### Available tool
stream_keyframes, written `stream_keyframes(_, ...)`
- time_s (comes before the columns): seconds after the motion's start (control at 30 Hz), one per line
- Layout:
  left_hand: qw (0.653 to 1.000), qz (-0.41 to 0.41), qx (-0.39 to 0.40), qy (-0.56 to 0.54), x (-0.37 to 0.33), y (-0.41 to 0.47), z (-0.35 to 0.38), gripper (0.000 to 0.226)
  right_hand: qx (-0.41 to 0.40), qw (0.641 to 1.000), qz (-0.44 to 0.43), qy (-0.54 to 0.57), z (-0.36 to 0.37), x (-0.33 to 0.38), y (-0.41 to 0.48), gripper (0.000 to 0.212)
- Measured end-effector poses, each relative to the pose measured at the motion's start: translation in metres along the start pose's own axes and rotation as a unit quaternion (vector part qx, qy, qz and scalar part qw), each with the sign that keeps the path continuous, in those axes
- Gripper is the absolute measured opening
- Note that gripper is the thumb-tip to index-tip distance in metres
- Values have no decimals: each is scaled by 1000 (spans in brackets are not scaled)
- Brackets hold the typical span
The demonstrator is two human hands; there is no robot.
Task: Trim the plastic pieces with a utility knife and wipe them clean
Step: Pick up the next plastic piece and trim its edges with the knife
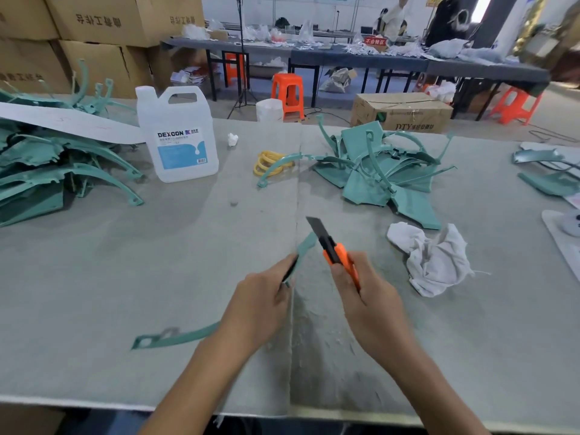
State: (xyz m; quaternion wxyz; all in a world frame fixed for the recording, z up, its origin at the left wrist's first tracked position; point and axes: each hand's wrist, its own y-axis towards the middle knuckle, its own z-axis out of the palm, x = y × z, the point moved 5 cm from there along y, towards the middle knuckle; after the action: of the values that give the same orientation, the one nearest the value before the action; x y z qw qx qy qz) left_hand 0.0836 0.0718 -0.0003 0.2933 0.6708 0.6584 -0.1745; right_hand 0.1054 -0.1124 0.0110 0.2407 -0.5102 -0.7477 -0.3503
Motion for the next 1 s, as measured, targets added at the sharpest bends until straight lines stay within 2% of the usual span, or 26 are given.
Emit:
stream_keyframes(0.07,1000,-1,2,-1,1,2,3,49,13,997,-26,-74,2,-3,-8,32)
stream_keyframes(0.2,999,0,-20,-33,1,2,0,40,31,988,-31,-146,6,-6,-14,40)
stream_keyframes(0.3,999,0,-13,-40,5,1,1,42,-27,982,-40,-182,-4,-3,-5,41)
stream_keyframes(0.37,999,-6,-3,-45,8,-3,3,47,-75,980,14,-186,-23,-12,11,40)
stream_keyframes(0.43,999,-8,8,-50,9,-8,6,50,-68,983,53,-163,-35,-23,22,36)
stream_keyframes(0.6,999,-8,1,-42,11,-6,8,42,75,995,41,-55,-15,-19,14,28)
stream_keyframes(0.9,998,-14,-2,-57,10,-5,7,42,84,996,29,-21,-10,-20,14,43)
stream_keyframes(1.0,997,-1,-3,-73,10,-8,3,43,55,996,63,2,-13,-33,26,32)
